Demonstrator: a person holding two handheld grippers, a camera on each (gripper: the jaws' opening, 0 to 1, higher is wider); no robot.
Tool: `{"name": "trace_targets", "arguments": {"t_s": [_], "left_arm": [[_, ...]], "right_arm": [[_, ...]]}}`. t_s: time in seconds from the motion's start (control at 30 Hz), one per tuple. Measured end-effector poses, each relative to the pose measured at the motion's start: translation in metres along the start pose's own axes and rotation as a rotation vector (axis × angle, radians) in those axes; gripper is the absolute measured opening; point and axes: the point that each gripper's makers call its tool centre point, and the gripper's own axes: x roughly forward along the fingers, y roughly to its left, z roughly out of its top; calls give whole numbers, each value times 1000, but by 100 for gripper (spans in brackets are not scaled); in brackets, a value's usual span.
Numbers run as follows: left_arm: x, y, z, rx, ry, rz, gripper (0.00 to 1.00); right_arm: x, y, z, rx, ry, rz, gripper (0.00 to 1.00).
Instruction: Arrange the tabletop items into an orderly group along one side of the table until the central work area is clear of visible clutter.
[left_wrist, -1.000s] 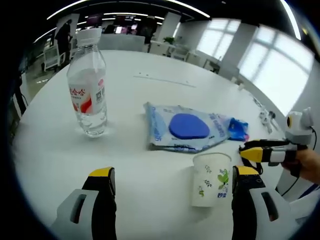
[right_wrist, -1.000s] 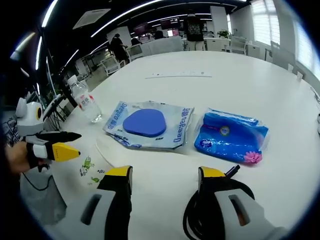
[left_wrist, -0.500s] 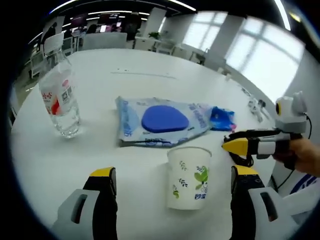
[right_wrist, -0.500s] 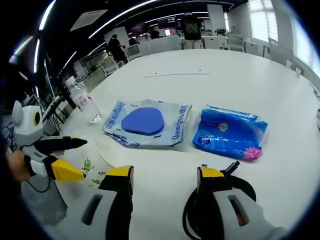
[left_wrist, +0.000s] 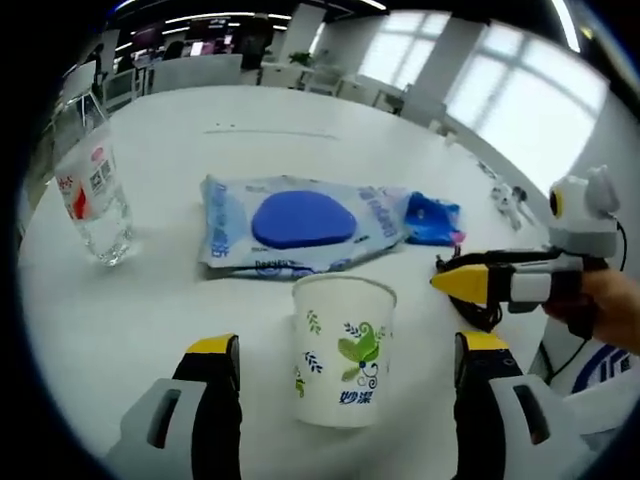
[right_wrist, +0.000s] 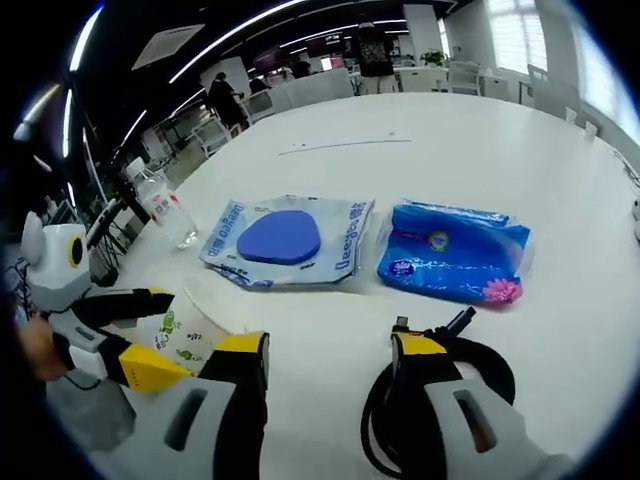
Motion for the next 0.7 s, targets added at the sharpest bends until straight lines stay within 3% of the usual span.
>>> {"name": "trace_targets", "arguments": {"t_s": [0.1, 0.27, 0.4, 0.43, 0.7], "left_arm": [[0, 4, -2, 24, 13, 35, 74], [1, 5, -6, 45, 36, 49, 67], [0, 10, -10, 63, 61, 65, 45], [-2, 16, -13, 77, 78, 94, 39], [-9, 22, -7, 106, 31, 112, 35]], "right_arm": [[0, -1, 0, 9, -4, 2, 47], [0, -2, 0, 27, -12, 4, 46], [-1, -2, 0, 35, -15, 5, 45], [0, -3, 1, 39, -17, 1, 45], [-1, -5, 1, 59, -23, -5, 43]]}}
